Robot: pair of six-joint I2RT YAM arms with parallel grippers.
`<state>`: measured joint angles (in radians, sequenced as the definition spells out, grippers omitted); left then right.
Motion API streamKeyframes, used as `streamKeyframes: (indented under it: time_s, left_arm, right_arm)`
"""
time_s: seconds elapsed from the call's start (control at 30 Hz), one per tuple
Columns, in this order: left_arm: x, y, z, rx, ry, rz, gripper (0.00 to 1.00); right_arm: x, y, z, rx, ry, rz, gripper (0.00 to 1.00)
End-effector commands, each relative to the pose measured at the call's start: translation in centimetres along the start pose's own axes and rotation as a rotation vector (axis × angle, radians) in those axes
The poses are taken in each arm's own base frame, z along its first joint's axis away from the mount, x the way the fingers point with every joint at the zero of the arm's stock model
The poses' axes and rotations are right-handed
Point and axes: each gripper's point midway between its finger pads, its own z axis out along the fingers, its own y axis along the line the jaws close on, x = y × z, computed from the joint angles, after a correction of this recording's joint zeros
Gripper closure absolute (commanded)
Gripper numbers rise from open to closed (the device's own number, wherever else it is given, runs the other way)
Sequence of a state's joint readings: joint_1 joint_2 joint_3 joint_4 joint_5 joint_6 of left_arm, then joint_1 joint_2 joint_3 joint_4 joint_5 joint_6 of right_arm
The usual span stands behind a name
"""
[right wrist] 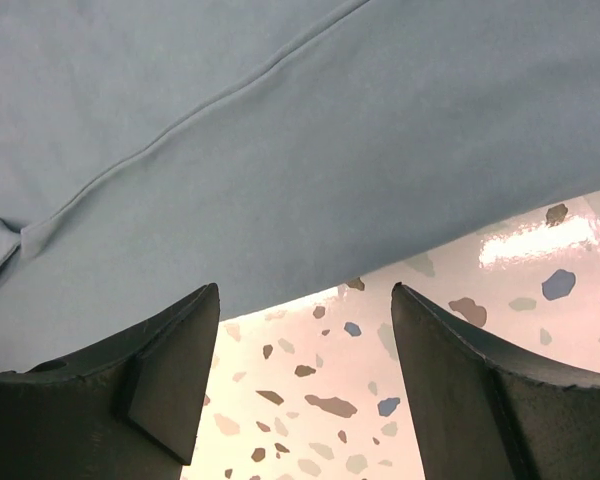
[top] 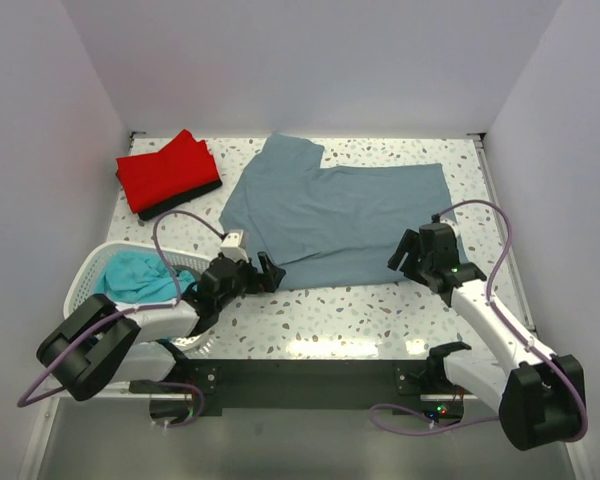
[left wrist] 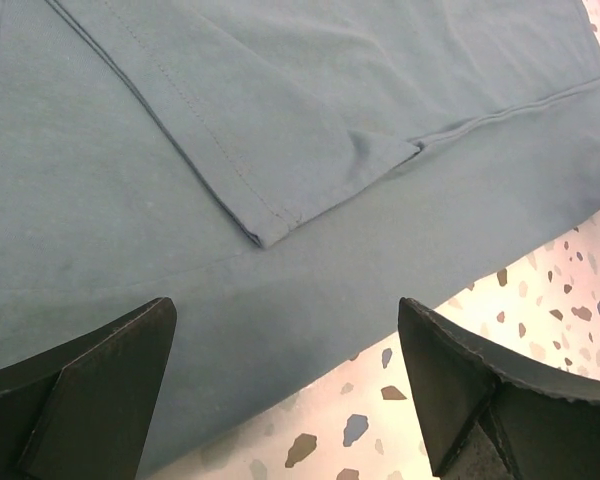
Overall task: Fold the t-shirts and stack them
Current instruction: Fold the tshirt
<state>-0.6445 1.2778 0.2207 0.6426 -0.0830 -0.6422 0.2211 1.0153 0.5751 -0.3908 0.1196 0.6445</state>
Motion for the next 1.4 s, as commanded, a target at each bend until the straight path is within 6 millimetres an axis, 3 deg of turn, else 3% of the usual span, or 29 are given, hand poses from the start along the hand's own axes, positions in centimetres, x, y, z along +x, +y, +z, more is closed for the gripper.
streamKeyframes:
  time_s: [0.0, 0.13, 0.47, 0.63, 1.03, 1.13, 1.37]
  left_arm:
    - [-1.8, -0.5, 0.3, -0.035, -0.045, 0.026, 0.03]
    - [-1.9, -0.3, 1.1, -0.063, -0.038, 0.045, 0.11]
    - [-1.9, -1.0, 4.7, -0.126, -0.007, 0.068, 0.43]
    - [-1.0, -0.4, 5.9, -0.188, 0.016, 0.071, 0.51]
    - [-0.9, -0.1, 6.9, -0.261, 0.017, 0.096, 1.00]
    - [-1.5, -0.6, 7.0, -0.251, 0.005, 0.105, 1.00]
    - [-5.1, -3.1, 7.9, -0.220, -0.049, 0.137, 1.00]
  right_arm:
    - [-1.2, 0.5, -0.9, 0.014, -0.036, -0.011, 0.27]
    - [-1.5, 0.9, -0.6, 0.011, -0.039, -0.043, 0.27]
    - [-4.2, 3.0, -1.0, -0.043, -0.096, -0.098, 0.27]
    - [-5.2, 3.5, -1.6, -0.056, -0.122, -0.121, 0.27]
    - [-5.3, 3.6, -1.5, -0.061, -0.126, -0.137, 0.26]
    - [-5.3, 3.6, -1.3, -0.060, -0.124, -0.138, 0.26]
    - [-6.1, 4.4, -0.7, -0.056, -0.125, -0.139, 0.26]
